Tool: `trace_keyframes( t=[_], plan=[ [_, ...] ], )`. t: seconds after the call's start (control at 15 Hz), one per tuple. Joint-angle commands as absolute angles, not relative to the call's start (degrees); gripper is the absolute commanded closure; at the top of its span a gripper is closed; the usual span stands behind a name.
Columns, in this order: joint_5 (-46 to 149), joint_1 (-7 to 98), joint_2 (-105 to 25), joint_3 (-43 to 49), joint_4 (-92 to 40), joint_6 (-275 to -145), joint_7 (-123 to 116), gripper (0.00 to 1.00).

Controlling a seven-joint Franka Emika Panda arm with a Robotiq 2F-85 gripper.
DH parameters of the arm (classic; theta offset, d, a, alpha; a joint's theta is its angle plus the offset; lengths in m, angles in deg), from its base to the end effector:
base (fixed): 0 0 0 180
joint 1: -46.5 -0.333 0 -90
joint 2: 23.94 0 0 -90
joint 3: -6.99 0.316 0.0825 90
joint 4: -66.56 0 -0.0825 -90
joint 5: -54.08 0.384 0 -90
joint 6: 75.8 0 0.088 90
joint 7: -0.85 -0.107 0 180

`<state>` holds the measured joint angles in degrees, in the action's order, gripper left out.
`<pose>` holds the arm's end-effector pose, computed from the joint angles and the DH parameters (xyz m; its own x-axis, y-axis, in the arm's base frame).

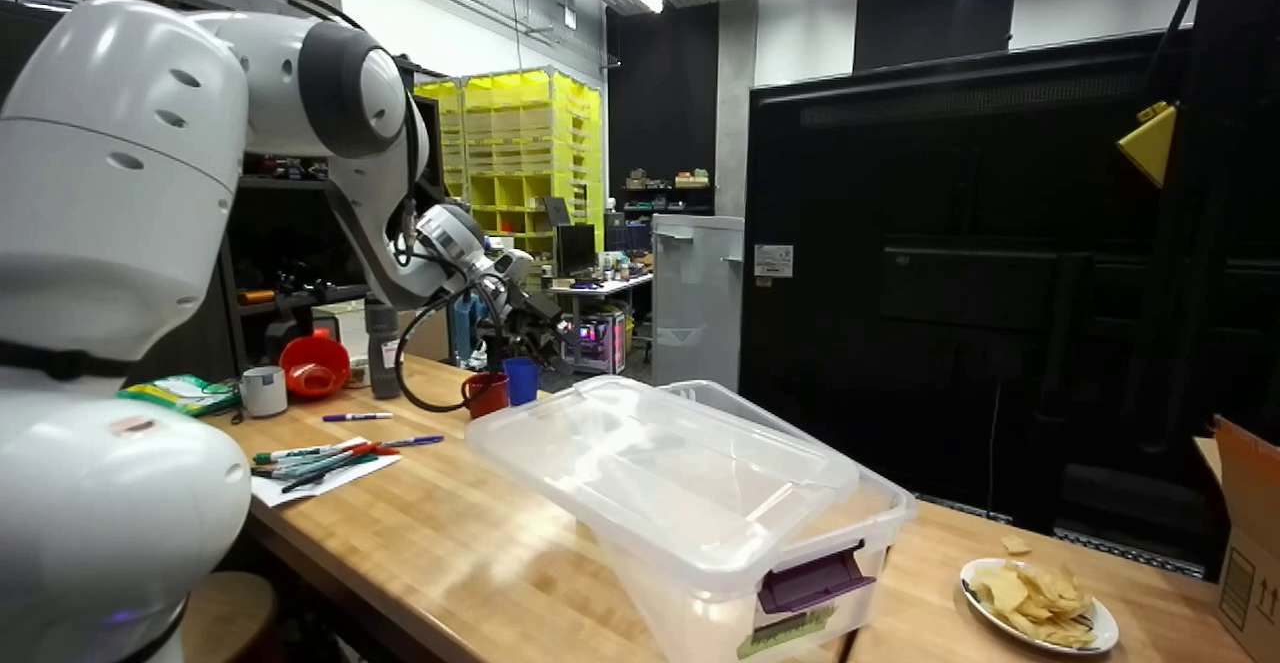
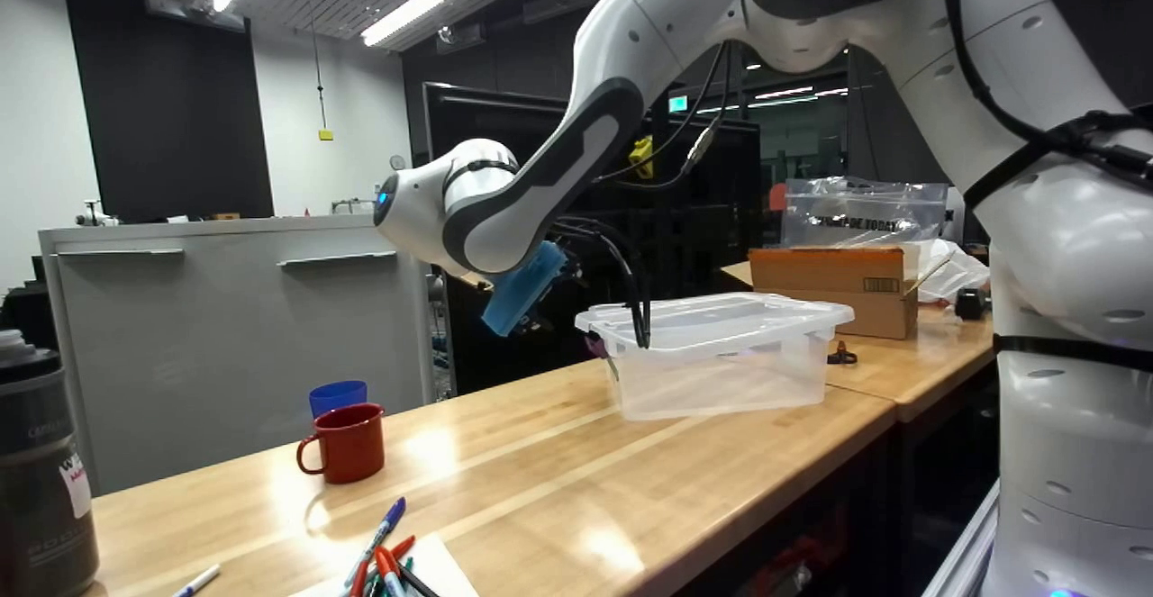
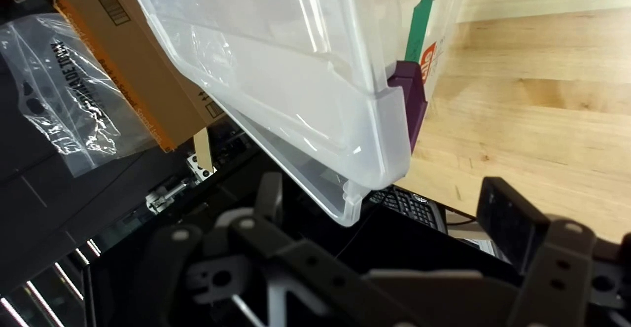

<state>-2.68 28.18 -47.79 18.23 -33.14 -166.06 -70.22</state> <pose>0.5789 0.2130 0.3448 0.8839 -0.1487 0.4435 -0.4515 -0.5191 0.7258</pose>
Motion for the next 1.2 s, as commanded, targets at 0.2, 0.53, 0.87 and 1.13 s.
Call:
trace_keyframes(
  t=[0.2, 0.53, 0.87, 1.13],
  plan=[
    [-2.81, 28.73, -51.41, 15.55, -28.99, -165.71, -69.38, 0.00],
    [-3.21, 29.20, -53.97, 13.52, -27.39, -165.50, -70.11, 0.00],
    [-3.40, 29.43, -55.77, 12.23, -26.31, -165.35, -69.82, 0.32],
    [-3.62, 29.12, -56.17, 11.84, -25.83, -164.68, -69.95, 0.64]
  ],
)
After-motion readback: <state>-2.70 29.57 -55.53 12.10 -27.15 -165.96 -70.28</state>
